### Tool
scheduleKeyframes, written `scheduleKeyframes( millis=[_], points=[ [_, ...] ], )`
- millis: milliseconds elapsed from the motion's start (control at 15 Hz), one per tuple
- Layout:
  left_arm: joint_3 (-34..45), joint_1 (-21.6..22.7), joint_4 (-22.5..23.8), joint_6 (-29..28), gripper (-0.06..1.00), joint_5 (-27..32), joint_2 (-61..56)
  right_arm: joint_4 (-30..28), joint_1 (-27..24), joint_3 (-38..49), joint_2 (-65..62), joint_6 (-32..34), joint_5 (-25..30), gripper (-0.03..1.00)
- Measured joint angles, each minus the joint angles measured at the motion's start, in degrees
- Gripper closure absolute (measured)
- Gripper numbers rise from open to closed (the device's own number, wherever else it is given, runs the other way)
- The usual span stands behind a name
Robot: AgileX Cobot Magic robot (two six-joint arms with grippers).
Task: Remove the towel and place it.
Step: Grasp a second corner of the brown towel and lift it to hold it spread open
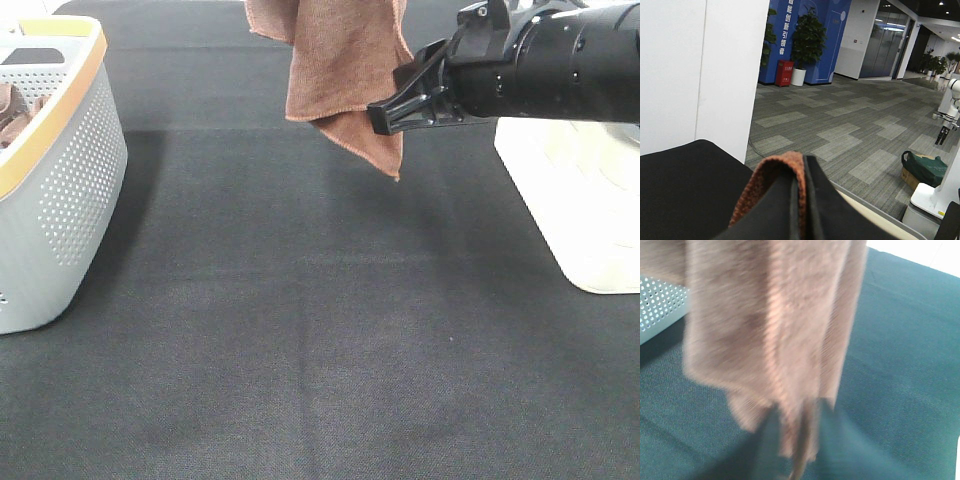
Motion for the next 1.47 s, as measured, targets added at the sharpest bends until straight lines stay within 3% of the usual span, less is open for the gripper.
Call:
scheduleKeyframes(
  millis=[67,333,467,667,800,867,1000,1067,1133,1200,1333,1467],
  points=[
    [0.0,0.0,0.0,0.0,0.94,0.0,0.0,0.0,0.0,0.0,0.0,0.0,0.11,0.95],
    [0.0,0.06,0.8,0.0,0.94,-0.06,0.11,0.0,0.0,0.0,0.0,-0.06,2.92,0.97],
    [0.0,1.6,5.39,-1.15,0.94,1.6,0.23,0.0,0.0,0.0,0.0,-0.52,8.71,0.97],
    [0.0,6.7,14.27,-10.49,0.94,8.88,0.34,0.0,0.0,0.0,0.0,0.17,18.39,0.97],
    [0.0,11.52,22.46,-21.83,0.94,17.13,0.46,-1.09,-1.03,-0.29,0.0,4.24,25.5,0.97],
    [0.0,12.78,25.32,-24.58,0.94,20.51,0.57,-3.78,-2.58,-1.38,0.0,8.19,29.56,0.97],
    [0.0,13.35,30.54,-26.99,0.94,26.47,0.63,-14.38,-6.82,-6.13,0.0,19.82,40.68,0.97],
    [0.0,13.35,30.54,-26.99,0.94,26.47,0.63,-14.38,-6.82,-6.13,0.0,19.82,40.68,0.97],
    [0.0,13.35,31.91,-27.1,0.94,29.16,0.63,-21.43,-8.71,-9.4,0.0,26.53,46.29,0.97],
    [0.0,13.35,33.29,-27.16,0.94,32.89,0.63,-34.15,-10.08,-14.73,0.0,36.84,51.97,0.97],
    [0.0,13.35,36.04,-27.39,0.94,36.44,0.63,-51.05,-10.26,-20.45,0.0,48.76,54.49,0.97],
    [0.0,13.35,38.9,-27.44,0.94,38.67,0.69,-65.15,-10.26,-23.95,0.0,57.41,51.45,0.97]
  ],
)
